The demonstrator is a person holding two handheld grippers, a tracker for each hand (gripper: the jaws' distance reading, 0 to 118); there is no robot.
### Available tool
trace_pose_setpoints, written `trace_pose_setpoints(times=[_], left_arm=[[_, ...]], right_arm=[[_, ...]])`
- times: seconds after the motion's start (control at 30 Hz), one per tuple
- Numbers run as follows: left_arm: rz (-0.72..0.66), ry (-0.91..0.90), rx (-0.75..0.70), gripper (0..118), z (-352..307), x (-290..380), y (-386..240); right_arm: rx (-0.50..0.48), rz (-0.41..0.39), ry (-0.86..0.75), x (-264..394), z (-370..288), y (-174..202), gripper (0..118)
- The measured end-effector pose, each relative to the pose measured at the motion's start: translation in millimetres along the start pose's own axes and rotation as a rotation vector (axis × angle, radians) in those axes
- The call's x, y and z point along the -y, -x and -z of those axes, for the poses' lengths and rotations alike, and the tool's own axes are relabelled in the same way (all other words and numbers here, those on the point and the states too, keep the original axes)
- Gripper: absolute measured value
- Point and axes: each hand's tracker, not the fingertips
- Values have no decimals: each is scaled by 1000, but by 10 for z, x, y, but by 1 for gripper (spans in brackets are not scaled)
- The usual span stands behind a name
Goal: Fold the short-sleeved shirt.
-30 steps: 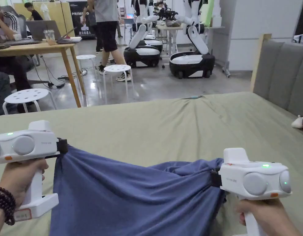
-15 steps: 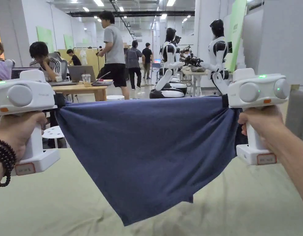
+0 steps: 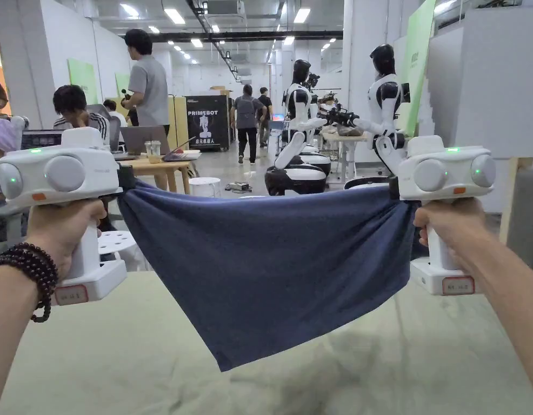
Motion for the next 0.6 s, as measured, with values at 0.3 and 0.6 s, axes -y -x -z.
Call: trace_pose_setpoints(times=[0.3, 0.6], left_arm=[[16, 226, 17, 5, 220, 1282, 109], [-53, 295, 85, 5, -971, 1917, 215]], right_arm=[[-40, 30, 237, 1301, 450, -114, 6], [-59, -19, 239, 2198, -595, -313, 6]])
